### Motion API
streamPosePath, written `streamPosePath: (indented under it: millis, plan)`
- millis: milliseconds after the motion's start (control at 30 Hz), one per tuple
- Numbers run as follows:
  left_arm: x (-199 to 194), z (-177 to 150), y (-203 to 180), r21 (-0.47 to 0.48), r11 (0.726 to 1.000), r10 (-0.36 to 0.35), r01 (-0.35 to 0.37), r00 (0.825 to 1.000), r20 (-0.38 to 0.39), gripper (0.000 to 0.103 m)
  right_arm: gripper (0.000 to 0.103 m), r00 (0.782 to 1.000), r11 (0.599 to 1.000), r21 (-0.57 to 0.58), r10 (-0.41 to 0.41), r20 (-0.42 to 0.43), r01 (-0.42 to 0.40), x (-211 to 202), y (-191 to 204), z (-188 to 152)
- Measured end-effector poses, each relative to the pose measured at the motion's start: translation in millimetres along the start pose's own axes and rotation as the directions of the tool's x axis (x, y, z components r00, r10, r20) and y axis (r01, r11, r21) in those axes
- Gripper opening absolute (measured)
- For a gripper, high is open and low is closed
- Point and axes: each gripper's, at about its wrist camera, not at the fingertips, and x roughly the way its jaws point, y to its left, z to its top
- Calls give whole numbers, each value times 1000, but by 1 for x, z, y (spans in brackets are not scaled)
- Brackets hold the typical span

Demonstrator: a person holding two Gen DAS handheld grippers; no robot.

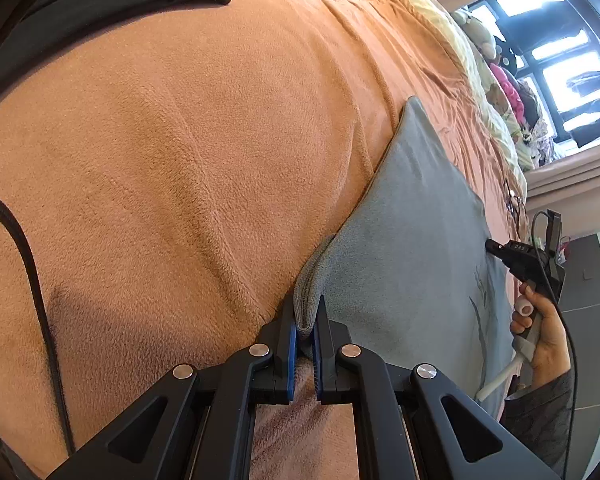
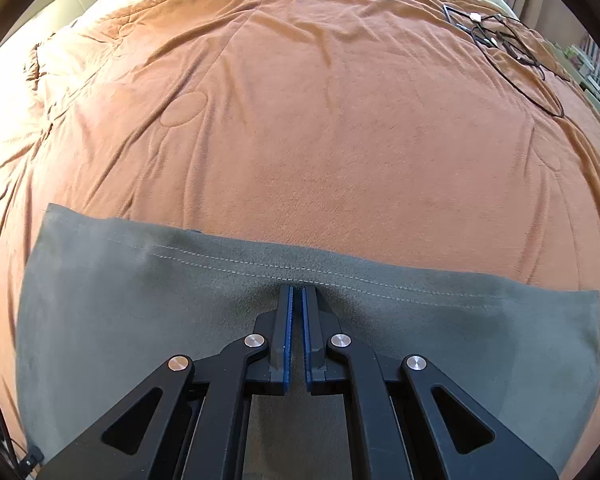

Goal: Fold small clothes
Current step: 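Hold the side edge with both tools and lift it up, then fold the lifted side over the shirt toward its opposite edge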

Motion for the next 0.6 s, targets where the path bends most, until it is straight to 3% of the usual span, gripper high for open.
streamPosePath:
  millis: [367, 600]
  plan:
    - [-28, 7, -14, 4, 989, -151, 151, 988, 14, 6, 2, 994, 994, -26, 106, -9, -107, -56, 8, -63]
    - [-51, 11, -56, 82, 961, -266, 264, 964, 22, 6, 2, 988, 986, -55, 156, -3, -156, -84, 9, -120]
